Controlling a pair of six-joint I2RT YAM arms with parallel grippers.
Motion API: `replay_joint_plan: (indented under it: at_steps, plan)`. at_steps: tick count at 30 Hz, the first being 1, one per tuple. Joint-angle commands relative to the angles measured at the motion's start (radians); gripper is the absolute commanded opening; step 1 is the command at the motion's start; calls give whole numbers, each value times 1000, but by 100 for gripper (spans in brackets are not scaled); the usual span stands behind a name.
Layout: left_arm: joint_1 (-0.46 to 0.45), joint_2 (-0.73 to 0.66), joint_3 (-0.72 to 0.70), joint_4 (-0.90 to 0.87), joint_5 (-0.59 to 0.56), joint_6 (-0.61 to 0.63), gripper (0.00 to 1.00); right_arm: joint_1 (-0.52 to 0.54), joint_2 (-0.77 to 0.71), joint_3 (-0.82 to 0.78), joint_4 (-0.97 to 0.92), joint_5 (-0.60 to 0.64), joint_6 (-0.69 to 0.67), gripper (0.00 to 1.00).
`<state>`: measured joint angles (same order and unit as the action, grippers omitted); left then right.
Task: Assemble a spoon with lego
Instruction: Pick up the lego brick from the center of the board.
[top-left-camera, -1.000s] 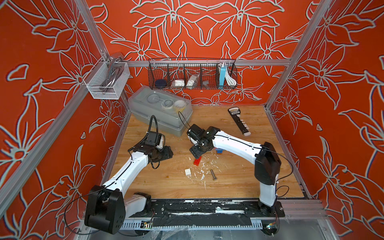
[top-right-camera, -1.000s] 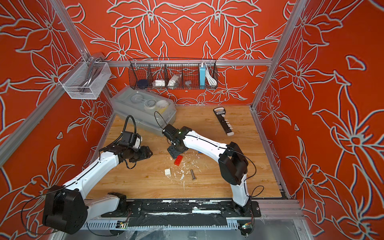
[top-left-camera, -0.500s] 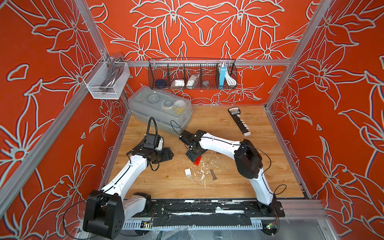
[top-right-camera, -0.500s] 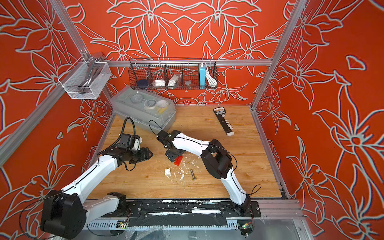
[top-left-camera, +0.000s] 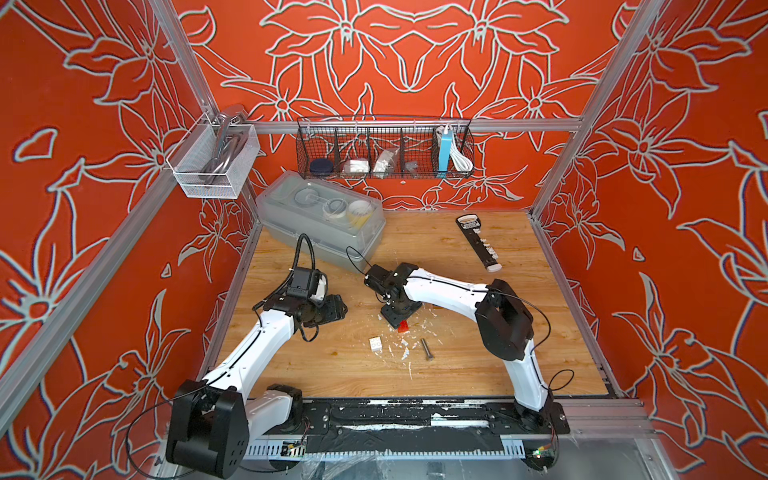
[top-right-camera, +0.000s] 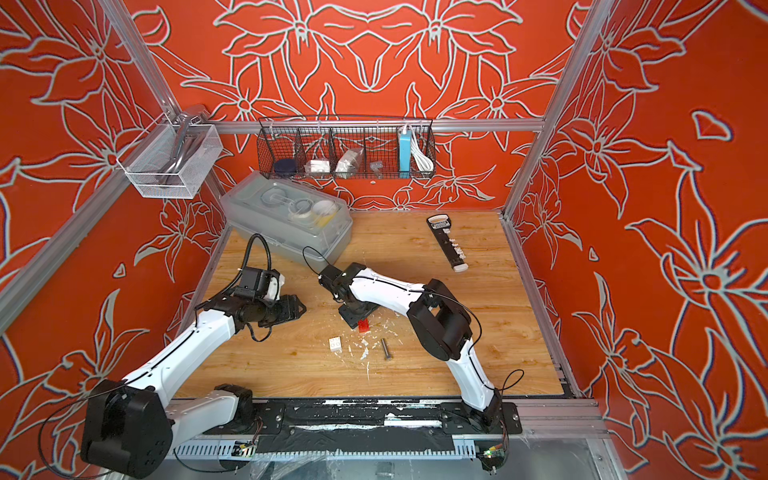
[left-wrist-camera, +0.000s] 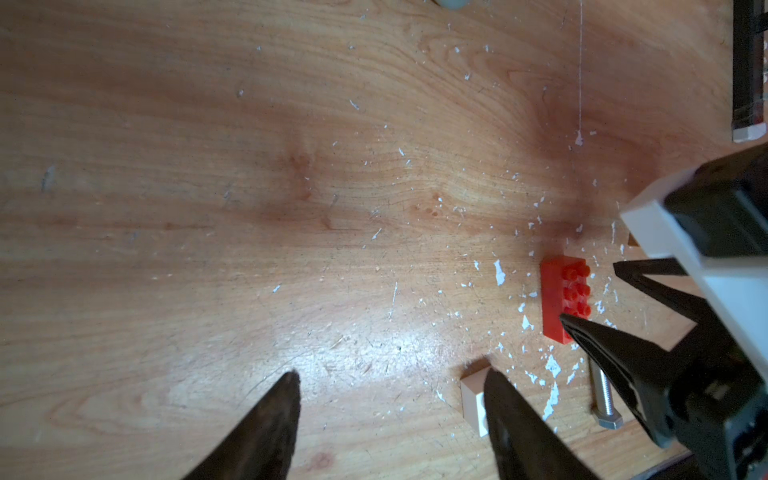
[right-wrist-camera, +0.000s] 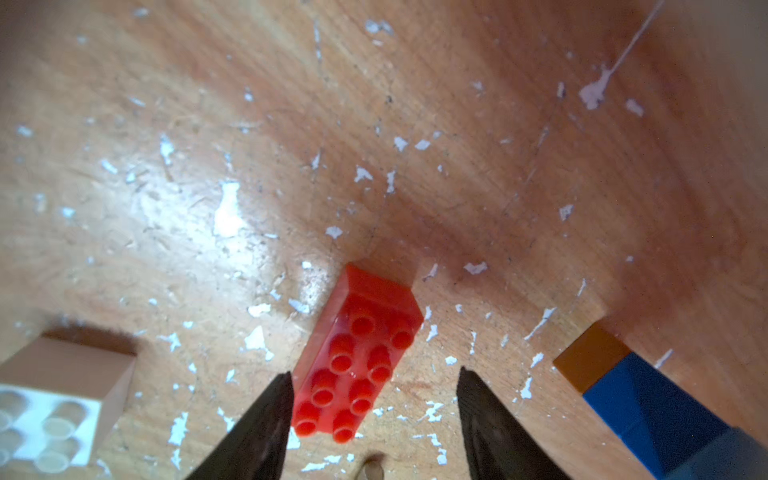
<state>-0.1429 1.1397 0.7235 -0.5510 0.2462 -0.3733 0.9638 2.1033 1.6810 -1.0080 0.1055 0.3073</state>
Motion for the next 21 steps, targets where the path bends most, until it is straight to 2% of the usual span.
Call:
replay_joint_plan:
  at_steps: [1,10,13,21]
  plan:
    - [6,-11,1,3,7,18,69,4,-18,5,-26,-33,14,61]
    - [6,-15,1,1,8,21,69,-9,-2,-17,4,-50,88,60]
    - [6,-13,1,2,10,21,69,-17,3,-27,17,-69,101,55]
    - [6,-10,1,5,16,23,69,-33,11,-45,25,-83,117,50]
